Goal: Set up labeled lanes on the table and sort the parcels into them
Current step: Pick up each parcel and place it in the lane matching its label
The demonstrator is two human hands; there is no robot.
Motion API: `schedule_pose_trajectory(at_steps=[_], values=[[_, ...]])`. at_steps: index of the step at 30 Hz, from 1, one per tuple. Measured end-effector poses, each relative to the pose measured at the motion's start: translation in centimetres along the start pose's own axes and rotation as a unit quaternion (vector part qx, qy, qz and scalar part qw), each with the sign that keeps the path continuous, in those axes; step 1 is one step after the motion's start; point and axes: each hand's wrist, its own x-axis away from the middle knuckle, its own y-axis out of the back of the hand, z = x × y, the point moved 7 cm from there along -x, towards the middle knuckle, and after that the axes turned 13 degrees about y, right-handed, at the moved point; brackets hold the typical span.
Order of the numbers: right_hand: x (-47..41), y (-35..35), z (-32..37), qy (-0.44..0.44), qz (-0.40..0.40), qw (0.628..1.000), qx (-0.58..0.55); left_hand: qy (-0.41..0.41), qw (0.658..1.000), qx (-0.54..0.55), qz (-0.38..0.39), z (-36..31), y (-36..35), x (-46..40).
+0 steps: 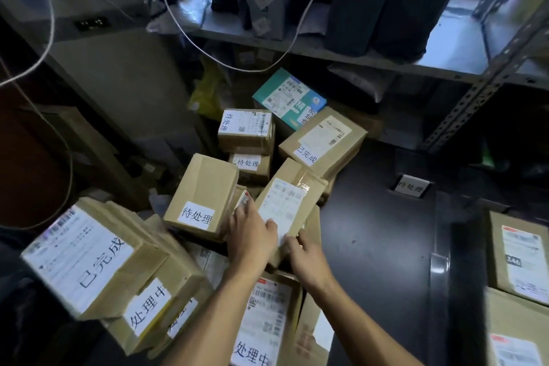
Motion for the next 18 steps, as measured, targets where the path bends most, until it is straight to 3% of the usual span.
schedule_pose_trajectory(at_steps=[6,11,18], values=[[1.6,0.9,0.9,0.049,-0.035,0.996,-0.072,-0.030,0.997,0.072,-0.025,-1.2,1.9,1.6],[2.5,3.2,0.8,0.067,-0.041,0.984,-0.160,-0.035,0.989,0.143,-0.002,-2.8,2.1,4.1],[4.6,11.4,-0.6,0.058,-0.066,0.978,-0.190,-0.020,0.977,0.212,0.030,-5.5,-1.0,8.6]])
